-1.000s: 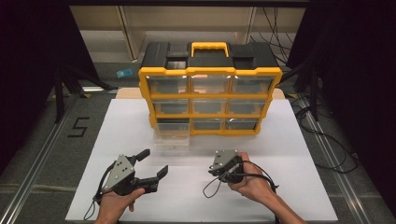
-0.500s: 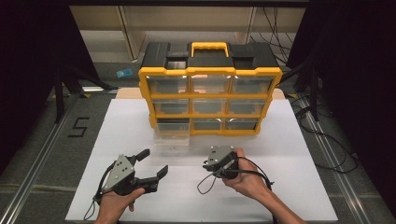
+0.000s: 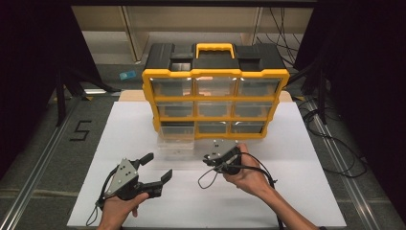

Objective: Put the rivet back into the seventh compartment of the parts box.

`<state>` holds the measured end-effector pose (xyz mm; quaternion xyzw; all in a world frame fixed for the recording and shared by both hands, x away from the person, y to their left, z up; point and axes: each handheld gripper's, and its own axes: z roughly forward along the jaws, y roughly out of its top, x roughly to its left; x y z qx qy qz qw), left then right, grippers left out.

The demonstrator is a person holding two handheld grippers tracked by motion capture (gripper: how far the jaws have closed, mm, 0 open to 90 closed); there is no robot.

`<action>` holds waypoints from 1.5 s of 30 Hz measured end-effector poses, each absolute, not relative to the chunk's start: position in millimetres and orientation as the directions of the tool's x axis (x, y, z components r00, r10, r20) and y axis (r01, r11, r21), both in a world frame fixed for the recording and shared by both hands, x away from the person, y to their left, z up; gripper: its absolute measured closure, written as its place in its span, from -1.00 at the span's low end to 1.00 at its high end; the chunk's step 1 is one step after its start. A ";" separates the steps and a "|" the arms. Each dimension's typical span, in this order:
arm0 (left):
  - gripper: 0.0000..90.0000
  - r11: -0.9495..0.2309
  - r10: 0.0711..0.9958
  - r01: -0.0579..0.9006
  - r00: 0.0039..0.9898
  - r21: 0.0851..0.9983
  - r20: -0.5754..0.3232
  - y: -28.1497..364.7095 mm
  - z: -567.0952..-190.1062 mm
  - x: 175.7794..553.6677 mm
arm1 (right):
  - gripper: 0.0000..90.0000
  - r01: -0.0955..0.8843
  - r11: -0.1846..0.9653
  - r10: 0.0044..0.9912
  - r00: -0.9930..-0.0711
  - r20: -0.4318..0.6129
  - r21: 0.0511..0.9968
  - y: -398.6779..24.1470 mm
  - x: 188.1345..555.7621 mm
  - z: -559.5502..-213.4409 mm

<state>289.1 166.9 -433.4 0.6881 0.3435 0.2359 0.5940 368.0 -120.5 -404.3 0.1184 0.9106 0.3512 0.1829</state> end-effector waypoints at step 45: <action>-0.63 -0.063 0.750 0.182 0.657 0.981 -0.074 167.5 -432.5 289.1 | 0.84 0.059 0.663 0.381 -0.885 -0.269 0.746 -51.4 426.4 -363.2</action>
